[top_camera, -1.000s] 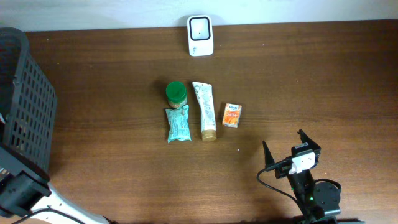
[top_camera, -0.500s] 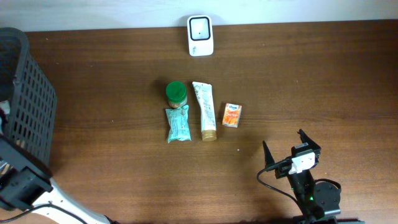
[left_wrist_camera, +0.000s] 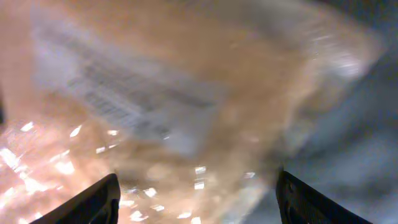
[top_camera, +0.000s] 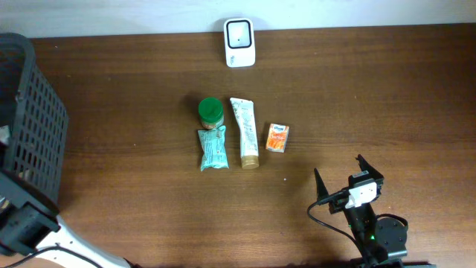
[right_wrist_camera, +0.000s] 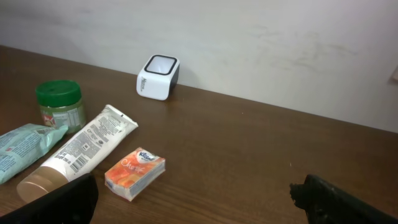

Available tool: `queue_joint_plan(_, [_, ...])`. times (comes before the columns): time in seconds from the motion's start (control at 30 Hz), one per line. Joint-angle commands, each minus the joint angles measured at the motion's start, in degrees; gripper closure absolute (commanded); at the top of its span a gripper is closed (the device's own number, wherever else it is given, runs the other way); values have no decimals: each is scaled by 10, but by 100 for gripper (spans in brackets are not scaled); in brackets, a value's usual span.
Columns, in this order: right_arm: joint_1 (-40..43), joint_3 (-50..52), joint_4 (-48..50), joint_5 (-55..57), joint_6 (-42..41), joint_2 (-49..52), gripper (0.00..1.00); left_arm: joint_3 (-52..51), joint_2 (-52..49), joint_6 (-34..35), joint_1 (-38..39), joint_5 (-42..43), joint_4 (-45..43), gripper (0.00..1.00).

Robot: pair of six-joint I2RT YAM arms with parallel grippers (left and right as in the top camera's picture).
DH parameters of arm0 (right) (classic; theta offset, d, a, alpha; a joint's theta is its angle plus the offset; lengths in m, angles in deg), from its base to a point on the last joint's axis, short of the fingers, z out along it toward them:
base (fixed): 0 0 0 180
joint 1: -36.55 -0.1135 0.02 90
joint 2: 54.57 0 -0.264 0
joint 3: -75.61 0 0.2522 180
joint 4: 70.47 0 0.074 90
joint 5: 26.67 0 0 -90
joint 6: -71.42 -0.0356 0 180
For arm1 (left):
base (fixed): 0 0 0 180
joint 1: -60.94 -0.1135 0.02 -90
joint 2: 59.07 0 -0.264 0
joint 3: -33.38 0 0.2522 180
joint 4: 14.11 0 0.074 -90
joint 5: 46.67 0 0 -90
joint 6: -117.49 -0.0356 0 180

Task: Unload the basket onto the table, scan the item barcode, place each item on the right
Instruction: 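Reach the left gripper into the basket and grasp the beige bag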

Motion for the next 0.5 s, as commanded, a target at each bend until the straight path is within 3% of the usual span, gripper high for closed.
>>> queue_joint_plan(0.0, [-4, 5, -1, 2, -7, -3, 2, -17, -57, -11, -24, -19, 2, 21])
queue_joint_plan(0.1, [-4, 5, -1, 2, -7, -3, 2, -17, -69, -11, -35, -19, -5, 23])
queue_joint_plan(0.17, [-4, 5, -1, 3, -7, -3, 2, -17, -78, -11, -39, -19, -8, 32])
queue_joint_plan(0.33, [-4, 5, -1, 3, -7, -3, 2, -17, -95, -11, -41, -16, -11, 70])
queue_joint_plan(0.47, [-4, 5, -1, 3, -7, -3, 2, -17, -95, -11, -40, -14, -13, 95])
